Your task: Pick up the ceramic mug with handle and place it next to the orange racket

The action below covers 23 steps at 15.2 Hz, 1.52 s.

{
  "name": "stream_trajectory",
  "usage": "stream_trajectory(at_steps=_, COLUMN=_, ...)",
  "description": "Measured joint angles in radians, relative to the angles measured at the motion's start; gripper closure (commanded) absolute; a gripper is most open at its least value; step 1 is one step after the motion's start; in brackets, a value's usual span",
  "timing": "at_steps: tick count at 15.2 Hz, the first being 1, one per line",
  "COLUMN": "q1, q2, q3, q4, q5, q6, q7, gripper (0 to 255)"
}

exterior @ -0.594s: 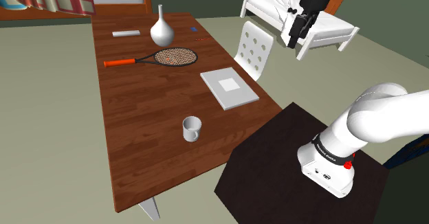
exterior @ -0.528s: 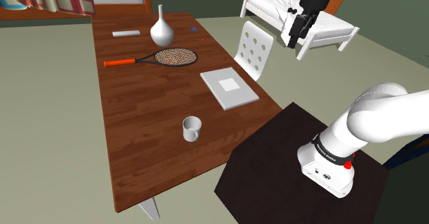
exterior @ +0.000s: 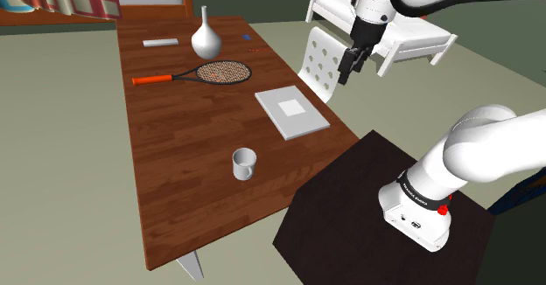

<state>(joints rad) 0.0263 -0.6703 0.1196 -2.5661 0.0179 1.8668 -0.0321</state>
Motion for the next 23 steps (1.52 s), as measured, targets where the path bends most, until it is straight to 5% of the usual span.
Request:
stream_trajectory(at_steps=14, q1=0.058, q2=0.416, q3=0.136, q4=-0.079, q5=0.071, q6=0.545, q7=0.135, gripper=0)
stream_trajectory(at_steps=23, q1=0.084, q2=0.796, q3=0.186, q4=0.034, q5=-0.057, q6=0.839, q7=0.302, gripper=0)
